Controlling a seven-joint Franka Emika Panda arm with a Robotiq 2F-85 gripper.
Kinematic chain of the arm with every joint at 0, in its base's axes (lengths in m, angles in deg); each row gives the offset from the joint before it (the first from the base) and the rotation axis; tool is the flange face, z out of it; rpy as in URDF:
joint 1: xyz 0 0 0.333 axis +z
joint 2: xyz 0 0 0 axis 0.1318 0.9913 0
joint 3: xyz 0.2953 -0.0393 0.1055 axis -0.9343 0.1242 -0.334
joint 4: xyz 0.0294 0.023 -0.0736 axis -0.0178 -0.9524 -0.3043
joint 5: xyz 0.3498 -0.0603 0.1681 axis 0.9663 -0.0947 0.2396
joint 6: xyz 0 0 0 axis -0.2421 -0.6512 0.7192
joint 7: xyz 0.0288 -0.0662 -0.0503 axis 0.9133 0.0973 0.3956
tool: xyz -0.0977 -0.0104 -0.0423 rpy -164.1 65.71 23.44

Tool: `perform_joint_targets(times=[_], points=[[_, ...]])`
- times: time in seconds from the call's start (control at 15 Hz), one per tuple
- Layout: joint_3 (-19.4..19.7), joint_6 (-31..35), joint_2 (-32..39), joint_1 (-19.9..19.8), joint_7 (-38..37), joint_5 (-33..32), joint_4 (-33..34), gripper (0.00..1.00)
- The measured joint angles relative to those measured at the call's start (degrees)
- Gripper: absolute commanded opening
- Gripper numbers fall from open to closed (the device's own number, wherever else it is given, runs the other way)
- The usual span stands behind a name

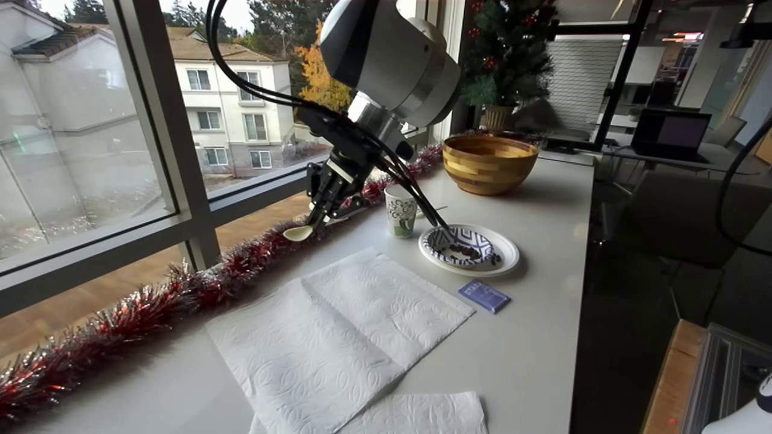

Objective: Take a scoop out of the bowl using the spoon and empty it into the cup then place the spoon back

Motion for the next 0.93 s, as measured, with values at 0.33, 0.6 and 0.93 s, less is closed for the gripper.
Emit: perform_joint_targets(times=[0.33, 0.6, 0.93], points=[[15.3, 0.0, 0.7, 14.3, -0.1, 1.2, 0.1, 0.04], [20.2, 0.1, 2.0, 19.0, -0.1, 1.8, 0.6, 0.04], [22.9, 0.1, 5.2, 21.5, -0.2, 2.7, 2.1, 0.04]])
